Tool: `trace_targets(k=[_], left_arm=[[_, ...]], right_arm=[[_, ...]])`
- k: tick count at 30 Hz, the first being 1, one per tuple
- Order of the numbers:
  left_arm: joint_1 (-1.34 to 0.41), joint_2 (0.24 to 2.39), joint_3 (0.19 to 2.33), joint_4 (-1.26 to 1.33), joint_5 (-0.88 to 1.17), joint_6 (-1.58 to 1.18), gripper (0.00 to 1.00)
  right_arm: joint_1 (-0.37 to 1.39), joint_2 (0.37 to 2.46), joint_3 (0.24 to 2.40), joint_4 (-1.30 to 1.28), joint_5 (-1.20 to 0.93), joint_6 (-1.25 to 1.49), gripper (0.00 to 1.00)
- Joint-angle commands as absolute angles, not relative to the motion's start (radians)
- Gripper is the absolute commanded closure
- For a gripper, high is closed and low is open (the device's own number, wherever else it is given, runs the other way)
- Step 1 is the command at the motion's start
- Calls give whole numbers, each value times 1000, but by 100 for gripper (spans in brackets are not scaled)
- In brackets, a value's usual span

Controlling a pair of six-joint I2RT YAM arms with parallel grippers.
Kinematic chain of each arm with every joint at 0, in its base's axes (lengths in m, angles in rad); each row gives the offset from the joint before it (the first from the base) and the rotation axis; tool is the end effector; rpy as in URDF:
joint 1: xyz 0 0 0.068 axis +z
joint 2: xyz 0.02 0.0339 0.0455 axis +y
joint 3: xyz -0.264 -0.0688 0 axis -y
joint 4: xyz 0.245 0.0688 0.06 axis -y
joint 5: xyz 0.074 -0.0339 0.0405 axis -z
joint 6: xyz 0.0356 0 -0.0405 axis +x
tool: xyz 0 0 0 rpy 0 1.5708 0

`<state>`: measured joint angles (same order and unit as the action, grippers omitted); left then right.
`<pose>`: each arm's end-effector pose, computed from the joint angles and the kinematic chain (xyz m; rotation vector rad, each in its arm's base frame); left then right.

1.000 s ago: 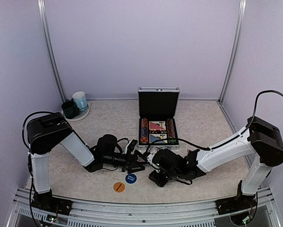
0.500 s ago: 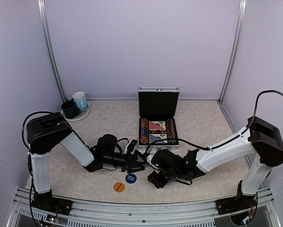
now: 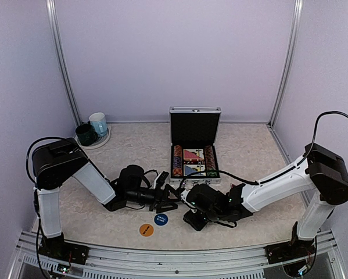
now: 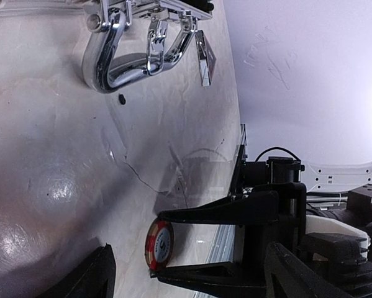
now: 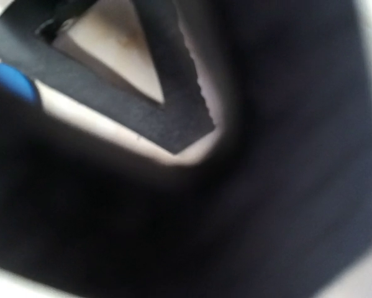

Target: Pack up texas hold em set

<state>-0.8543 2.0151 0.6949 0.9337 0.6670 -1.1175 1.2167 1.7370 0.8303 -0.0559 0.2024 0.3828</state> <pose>0.2112 -0.2760 0.0910 0.2362 2.4184 -1.7799 0.1191 0.3015 0.1286 -0.9581 2.3639 0.3934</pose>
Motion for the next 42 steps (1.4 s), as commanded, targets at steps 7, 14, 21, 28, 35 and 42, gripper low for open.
trace_targets(k=[7,14,21,28,35,42], left_arm=[[-856,1991,693,916,650,-1098,18],[-860,1995,699,923,657,-1098,18],[-866,2008,707,954,678,-1110,18],[-865,2011,706,962,679,-1114,18],[-864,2003,700,960,671,-1110,18],[-863,1994,691,956,665,-1109,19]], right_arm=[[1228,1709,816,-112,191,379,62],[1228,1689,868,-144,236,350,61],[1228,1681,913,-164,255,324,61],[1227,1696,932,-220,220,329,50],[1228,1685,855,-170,190,385,31],[1228,1731,841,-148,187,407,35]])
